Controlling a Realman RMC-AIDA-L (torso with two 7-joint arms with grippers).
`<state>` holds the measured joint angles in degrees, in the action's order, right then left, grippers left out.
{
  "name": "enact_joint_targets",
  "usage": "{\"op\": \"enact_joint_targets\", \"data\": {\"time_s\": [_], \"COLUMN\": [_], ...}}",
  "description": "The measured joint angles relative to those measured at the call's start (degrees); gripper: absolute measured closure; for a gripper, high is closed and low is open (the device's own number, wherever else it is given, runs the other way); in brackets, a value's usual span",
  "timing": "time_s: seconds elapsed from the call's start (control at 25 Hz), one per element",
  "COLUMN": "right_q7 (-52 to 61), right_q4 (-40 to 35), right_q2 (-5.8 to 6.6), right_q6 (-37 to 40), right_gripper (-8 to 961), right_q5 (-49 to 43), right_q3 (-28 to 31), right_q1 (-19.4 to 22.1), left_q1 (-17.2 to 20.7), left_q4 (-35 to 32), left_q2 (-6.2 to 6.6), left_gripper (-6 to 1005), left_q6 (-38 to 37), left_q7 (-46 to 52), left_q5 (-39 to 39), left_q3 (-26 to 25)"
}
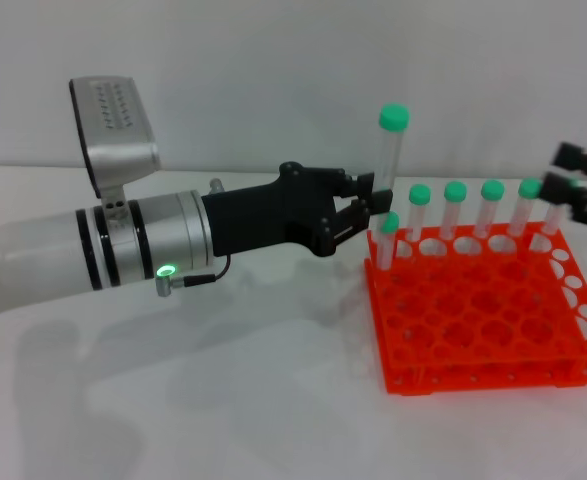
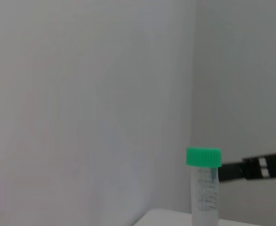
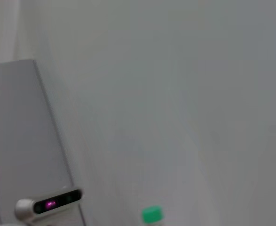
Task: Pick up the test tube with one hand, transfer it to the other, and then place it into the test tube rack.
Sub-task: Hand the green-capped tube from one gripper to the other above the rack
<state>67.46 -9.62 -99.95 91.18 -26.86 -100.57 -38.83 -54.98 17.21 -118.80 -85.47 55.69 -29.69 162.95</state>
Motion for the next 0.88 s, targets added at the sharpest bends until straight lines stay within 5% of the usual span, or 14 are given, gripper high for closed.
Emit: {"op": "enact_joint_targets", "data": {"time_s": [0.4,0.88], "right_q7": [-4.0,-4.1], "right_q4": [-4.3,-7.5], "right_q2": [-5.32,-6.1], "right_q6": [-10.1,-16.1], "right_gripper": [137,177], "right_q5": [-1.4,-2.7], "right_q3": [0.4,1.1], "right_q1": [-2.4,-4.4], "left_q1": [-0.6,-1.2], "left_q4": [-2.8,-5.8], "left_q2": [-0.09,-0.2], "left_gripper": [785,782], "left_q6": [6.1,7.6], "left_q7": [-0.4,-1.5], "left_q5": [-2.6,-2.0], "left_q3": [0.0,0.0]}}
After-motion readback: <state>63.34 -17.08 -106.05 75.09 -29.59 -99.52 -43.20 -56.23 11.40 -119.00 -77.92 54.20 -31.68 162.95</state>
